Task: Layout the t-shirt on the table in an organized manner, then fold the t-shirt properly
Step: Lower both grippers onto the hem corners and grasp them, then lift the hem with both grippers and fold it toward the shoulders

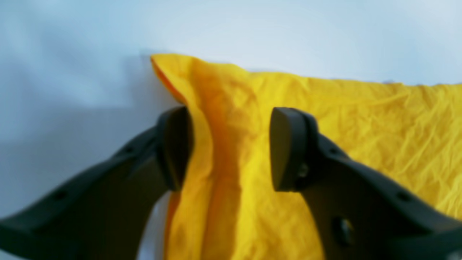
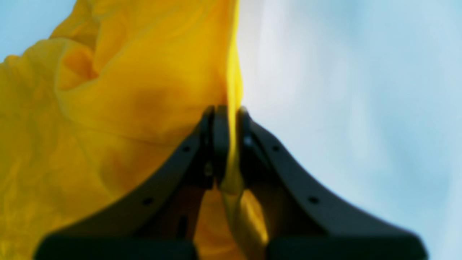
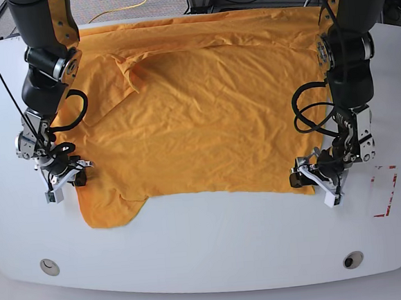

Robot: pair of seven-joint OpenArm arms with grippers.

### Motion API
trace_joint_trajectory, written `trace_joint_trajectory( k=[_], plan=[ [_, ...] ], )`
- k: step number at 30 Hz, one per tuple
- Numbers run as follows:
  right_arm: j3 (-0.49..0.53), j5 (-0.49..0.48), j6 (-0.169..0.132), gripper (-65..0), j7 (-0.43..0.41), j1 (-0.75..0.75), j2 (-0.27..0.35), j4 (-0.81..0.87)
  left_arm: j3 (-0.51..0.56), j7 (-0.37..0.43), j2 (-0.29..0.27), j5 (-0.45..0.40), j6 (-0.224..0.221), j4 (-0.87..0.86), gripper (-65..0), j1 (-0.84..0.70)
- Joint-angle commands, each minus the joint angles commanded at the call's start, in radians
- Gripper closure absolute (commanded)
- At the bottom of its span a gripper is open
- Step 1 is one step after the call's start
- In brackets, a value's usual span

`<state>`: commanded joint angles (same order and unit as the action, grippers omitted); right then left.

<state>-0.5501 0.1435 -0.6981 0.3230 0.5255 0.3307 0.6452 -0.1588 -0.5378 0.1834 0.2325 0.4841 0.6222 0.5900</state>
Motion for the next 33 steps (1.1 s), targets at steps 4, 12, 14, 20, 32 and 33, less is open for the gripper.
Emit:
trace_joint_trajectory(
  k=[4,12,14,20,32,33],
  plan=[
    [0.002,0.0,0.0,-1.1,0.0,0.003,0.0,0.0,0.0,0.002,-0.015,0.0,-0.003,0.0,-8.3,0.002],
    [0.006,0.006,0.0,0.0,0.0,0.009,0.0,0.002,0.0,0.002,-0.012,0.003,-0.046,0.002,0.0,0.003],
    [0.011,0.006,0.0,0.0,0.0,0.011,0.0,0.003,-0.003,0.002,-0.012,0.003,-0.046,0.018,0.0,0.003],
    [0.069,0.0,0.0,0.0,0.066,0.008,0.002,0.104,-0.023,-0.028,-0.012,0.005,-0.043,0.155,0.0,-0.023],
    [0.071,0.0,0.0,0.0,0.276,-0.035,-0.029,0.394,-0.063,-0.187,0.026,0.005,0.048,0.35,0.0,-0.055],
    [0.071,0.0,0.0,0.0,0.287,-0.044,-0.029,0.408,-0.063,-0.199,0.026,0.005,0.057,0.364,0.0,-0.061]
  ],
)
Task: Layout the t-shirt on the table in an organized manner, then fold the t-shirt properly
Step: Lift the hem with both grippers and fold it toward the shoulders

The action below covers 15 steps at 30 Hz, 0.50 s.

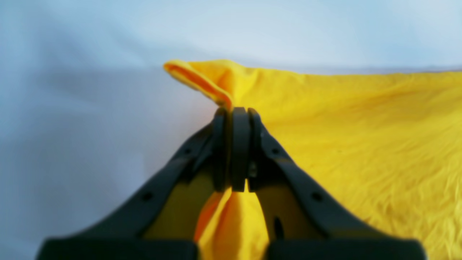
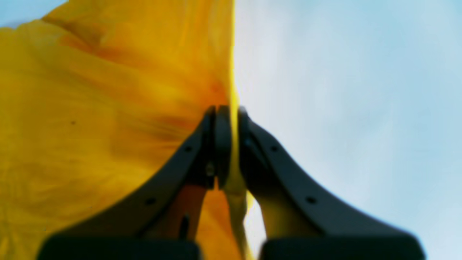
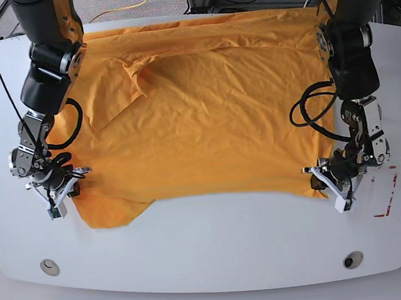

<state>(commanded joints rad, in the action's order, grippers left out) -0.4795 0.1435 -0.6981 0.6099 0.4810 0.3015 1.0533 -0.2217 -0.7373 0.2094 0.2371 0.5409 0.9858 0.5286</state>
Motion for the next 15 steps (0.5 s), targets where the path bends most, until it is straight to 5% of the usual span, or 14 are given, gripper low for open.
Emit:
trace_joint_trajectory(
  k=[7,15],
  plan=[
    [0.0,0.0,0.0,0.0,0.129,-0.071,-0.026,0.219,-0.08,-0.141,0.003,0.0,0.051,0.161,0.0,-0.046],
    [0.002,0.0,0.0,0.0,0.269,-0.184,-0.055,0.456,-0.124,-0.296,0.005,-0.002,0.157,0.342,0.0,-0.13]
  ],
)
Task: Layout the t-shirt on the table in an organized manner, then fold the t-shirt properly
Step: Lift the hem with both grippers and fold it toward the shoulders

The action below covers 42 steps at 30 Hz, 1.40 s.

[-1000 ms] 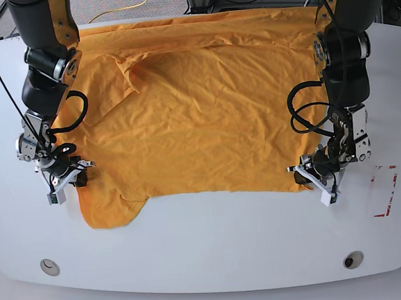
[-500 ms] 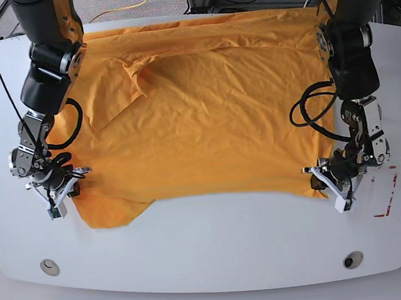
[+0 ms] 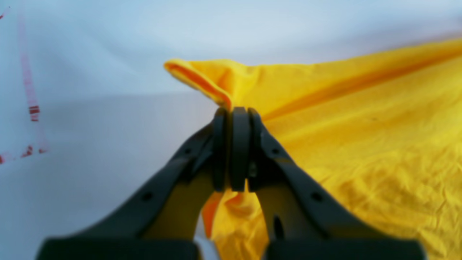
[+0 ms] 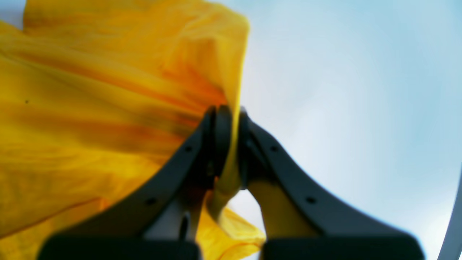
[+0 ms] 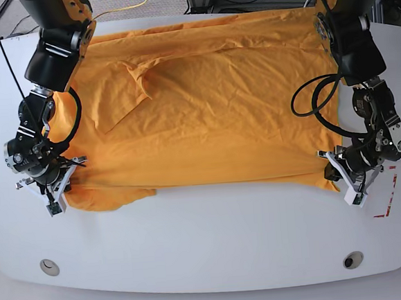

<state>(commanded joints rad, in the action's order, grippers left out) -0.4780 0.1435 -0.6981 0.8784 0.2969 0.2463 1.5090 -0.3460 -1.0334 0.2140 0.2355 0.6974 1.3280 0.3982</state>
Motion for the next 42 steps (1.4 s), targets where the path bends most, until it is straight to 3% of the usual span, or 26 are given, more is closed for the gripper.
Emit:
trace_joint_trajectory(
  k=[6,17,27,36,39,42],
  plan=[
    [-0.005,0.003,0.0,0.0,0.058,-0.098,-0.032,0.149,0.0,-0.081,0.003,-0.002,0.001,0.12,0.0,-0.083],
    [-0.006,-0.002,0.0,-0.5,0.147,-0.264,-0.035,0.368,-0.002,-0.236,0.031,-0.005,0.001,0.328,0.0,-0.253],
    [-0.006,0.0,0.0,-0.6,0.147,-0.353,-0.063,0.387,-0.002,-0.359,0.041,-0.005,0.001,0.479,0.0,-0.377],
    [-0.006,0.006,0.0,-0.8,0.147,-0.387,-0.092,0.384,-0.002,-0.363,0.041,-0.002,0.001,0.516,0.0,-0.476],
    [-0.006,0.006,0.0,-4.4,0.147,-0.396,-0.094,0.382,0.0,-0.363,0.041,-0.002,0.001,0.516,-7.9,-0.503],
    [-0.006,0.008,0.0,-19.5,0.147,-0.4,-0.095,0.382,0.0,-0.363,0.043,-0.006,0.001,0.517,-21.7,-0.525]
  ],
)
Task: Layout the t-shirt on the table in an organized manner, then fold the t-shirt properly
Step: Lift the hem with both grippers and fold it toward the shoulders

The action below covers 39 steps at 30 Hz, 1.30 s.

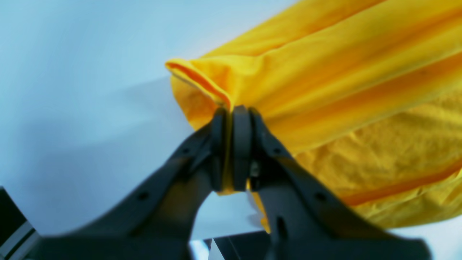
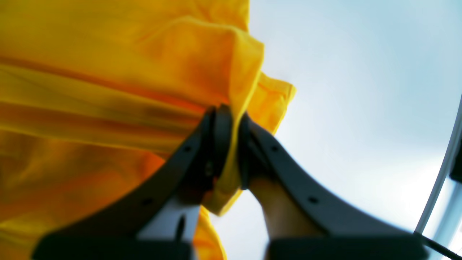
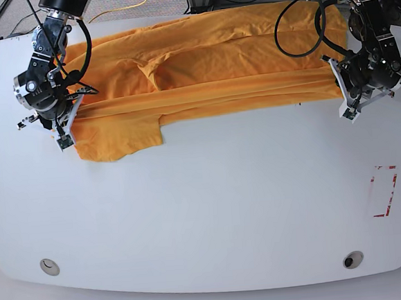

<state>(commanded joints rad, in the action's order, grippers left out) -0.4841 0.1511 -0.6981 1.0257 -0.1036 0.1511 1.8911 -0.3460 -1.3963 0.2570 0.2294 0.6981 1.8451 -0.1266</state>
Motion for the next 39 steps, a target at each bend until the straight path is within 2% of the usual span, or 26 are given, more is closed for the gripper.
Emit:
trace_joint_trajectory(
  k=[3,4,8,9,15,23,31,35,39],
  plan=[
    [0.0,0.0,0.0,-35.7,0.0,-0.015,0.0,0.006,0.002,0.0,0.026,0.005,0.0,0.002,-33.1,-0.014],
    [0.0,0.0,0.0,-44.1,0.0,-0.021,0.0,0.012,0.003,0.0,0.043,0.005,0.0,0.002,-37.2,-0.023],
    [0.0,0.0,0.0,-63.3,0.0,-0.029,0.003,0.032,0.005,0.0,0.066,0.005,0.0,0.002,-38.5,-0.035],
    [0.0,0.0,0.0,-65.0,0.0,-0.035,0.003,0.041,0.005,0.0,0.072,0.006,0.0,0.002,-38.5,-0.035],
    [-0.029,-0.002,0.0,-65.0,0.006,-0.049,0.0,0.137,0.0,0.0,0.109,0.008,0.0,0.018,-38.5,-0.035],
    [-0.025,-0.017,0.0,-65.0,0.026,-0.012,-0.003,0.143,-0.002,0.0,0.115,0.008,0.0,0.095,-38.5,-0.037],
    [-0.021,-0.215,0.0,-65.0,0.028,0.011,-0.003,0.14,0.003,0.0,0.1,0.008,0.0,0.098,-38.5,-0.035],
    [-0.021,-0.319,0.0,-65.0,0.032,-0.006,-0.003,0.124,0.005,0.0,0.035,0.005,0.0,0.097,-38.5,-0.037],
    [-0.021,-0.394,0.0,-65.0,0.071,-0.034,-0.003,0.095,0.006,0.0,0.006,0.0,0.0,0.091,-38.5,-0.06]
  ],
)
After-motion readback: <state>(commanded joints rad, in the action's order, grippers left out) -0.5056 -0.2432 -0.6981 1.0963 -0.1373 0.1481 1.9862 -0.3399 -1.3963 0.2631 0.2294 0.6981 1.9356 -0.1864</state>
